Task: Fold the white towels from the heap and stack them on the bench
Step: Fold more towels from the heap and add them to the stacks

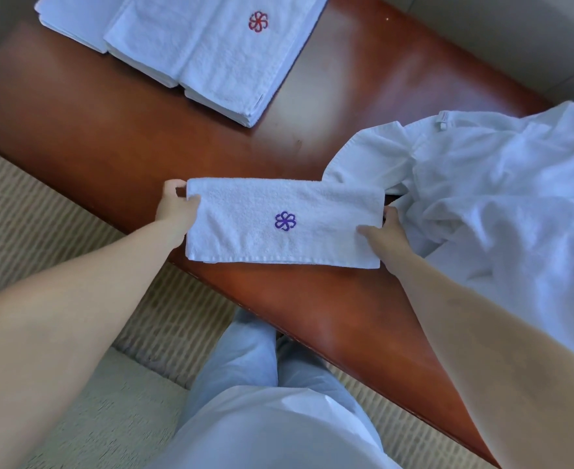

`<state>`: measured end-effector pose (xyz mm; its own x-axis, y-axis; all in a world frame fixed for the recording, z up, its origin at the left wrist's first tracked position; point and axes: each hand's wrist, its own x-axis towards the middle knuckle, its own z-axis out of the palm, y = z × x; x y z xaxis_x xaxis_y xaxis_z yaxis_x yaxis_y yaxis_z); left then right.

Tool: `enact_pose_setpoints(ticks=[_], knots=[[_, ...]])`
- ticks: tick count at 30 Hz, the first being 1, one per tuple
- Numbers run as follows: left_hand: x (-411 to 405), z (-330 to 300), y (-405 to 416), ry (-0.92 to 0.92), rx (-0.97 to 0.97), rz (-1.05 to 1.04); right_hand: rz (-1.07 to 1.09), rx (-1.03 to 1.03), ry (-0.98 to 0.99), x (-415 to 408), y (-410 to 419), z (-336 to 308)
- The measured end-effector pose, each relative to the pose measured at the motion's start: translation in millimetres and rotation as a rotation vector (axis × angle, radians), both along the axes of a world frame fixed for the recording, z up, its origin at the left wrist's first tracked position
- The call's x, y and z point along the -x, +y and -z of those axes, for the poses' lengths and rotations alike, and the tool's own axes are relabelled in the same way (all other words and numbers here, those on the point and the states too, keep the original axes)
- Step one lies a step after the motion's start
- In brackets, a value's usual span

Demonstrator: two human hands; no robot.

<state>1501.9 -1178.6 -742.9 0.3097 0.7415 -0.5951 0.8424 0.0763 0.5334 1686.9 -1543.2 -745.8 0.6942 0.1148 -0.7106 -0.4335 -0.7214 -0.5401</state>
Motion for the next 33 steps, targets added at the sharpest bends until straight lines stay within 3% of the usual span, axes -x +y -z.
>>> enact_pose_setpoints(ticks=[3,6,12,16,21,27,33], knots=[[4,-15,-6,0.092,-0.037,0.161,-0.048,0.137,-0.026,3,-5,-10],[4,-21,-23,0.135,-0.191,0.471,-0.063,0.239,-0.173,11,1,-22],[-21,-17,-72,0.067,-0.312,0.976,-0.714,0.223,-0.511,45,55,-22],[-38,18,-91,0.096,-0.487,1.219,-0.902,0.238,-0.604,56,89,15],[-15,62,-72,0.060,-0.727,1.294,-0.924,0.309,-0.718,55,69,56],[13,74,-36,0.009,-0.792,1.225,-0.834,0.403,-0.748,32,14,59],[16,84,-33,0.056,-0.805,1.224,-0.825,0.402,-0.762,39,20,70]])
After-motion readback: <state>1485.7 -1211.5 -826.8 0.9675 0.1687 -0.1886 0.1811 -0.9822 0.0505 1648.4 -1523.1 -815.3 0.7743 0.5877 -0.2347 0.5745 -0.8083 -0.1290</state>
